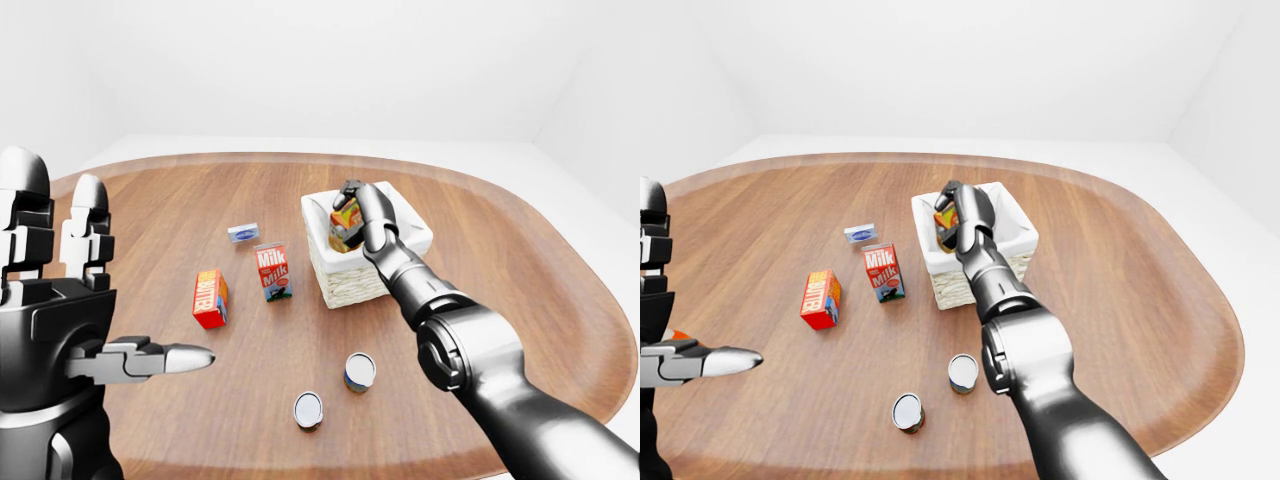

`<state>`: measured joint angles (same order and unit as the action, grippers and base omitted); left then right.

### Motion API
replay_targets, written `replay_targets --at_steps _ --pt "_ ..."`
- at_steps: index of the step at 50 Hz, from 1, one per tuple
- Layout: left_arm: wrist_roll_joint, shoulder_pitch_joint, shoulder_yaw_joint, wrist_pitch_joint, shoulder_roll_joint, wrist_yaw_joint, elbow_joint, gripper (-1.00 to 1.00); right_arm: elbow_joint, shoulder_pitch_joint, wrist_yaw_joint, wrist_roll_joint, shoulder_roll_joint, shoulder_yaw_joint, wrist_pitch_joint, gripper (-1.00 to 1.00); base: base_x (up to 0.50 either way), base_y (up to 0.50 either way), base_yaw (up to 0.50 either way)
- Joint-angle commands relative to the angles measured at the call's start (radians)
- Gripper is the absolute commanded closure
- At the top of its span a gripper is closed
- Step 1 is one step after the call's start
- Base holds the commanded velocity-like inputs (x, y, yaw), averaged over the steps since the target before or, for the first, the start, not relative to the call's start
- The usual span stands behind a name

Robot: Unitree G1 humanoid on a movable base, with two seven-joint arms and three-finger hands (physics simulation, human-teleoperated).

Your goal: Pick up the orange juice, and put it in the basket.

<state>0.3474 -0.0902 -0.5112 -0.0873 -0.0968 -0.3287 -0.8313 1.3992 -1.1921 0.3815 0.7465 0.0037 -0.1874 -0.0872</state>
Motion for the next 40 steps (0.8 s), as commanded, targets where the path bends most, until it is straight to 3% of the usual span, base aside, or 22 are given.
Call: replay_targets --at_steps 1,2,3,4,5,6,7,8,40 --pt "0.007 -0.002 -0.010 0.000 0.001 -0.002 -0.018 -1.00 -0.010 -0.003 0.023 0.023 0.003 -0.009 0.000 1.00 0.00 0.00 0.00" --pt "0.007 -0.002 -0.010 0.000 0.001 -0.002 -0.018 -1.00 -0.010 -0.003 0.023 0.023 0.003 -0.009 0.000 1.00 0.00 0.00 0.00" --pt "0.008 -0.001 -0.012 0.000 0.000 -0.002 -0.020 -1.00 -0.010 -0.002 0.025 0.023 0.003 -0.008 0.000 0.11 0.00 0.00 0.00" --pt "0.008 -0.001 -0.012 0.000 0.000 -0.002 -0.021 -1.00 -0.010 -0.002 0.025 0.023 0.002 -0.008 0.000 0.11 0.00 0.00 0.00" --pt "0.010 0.000 -0.014 0.000 0.000 -0.002 -0.023 -1.00 -0.010 -0.002 0.024 0.024 0.002 -0.008 0.000 -0.48 0.00 0.00 0.00" --pt "0.010 0.000 -0.014 0.000 0.000 -0.002 -0.024 -1.00 -0.010 -0.003 0.025 0.024 0.002 -0.008 0.000 -0.77 0.00 0.00 0.00" --pt "0.010 0.000 -0.014 0.000 0.000 -0.002 -0.025 -1.00 -0.010 -0.004 0.025 0.024 0.002 -0.008 0.000 -0.77 0.00 0.00 0.00" --pt "0.010 0.000 -0.014 0.000 0.000 -0.002 -0.025 -1.00 -0.010 -0.005 0.026 0.026 0.002 -0.006 0.000 -1.00 0.00 0.00 0.00" --pt "-0.005 0.008 0.005 0.000 -0.001 0.002 0.010 -1.00 -0.013 -0.065 0.011 0.039 -0.025 0.009 0.000 -1.00 0.00 0.00 0.00"
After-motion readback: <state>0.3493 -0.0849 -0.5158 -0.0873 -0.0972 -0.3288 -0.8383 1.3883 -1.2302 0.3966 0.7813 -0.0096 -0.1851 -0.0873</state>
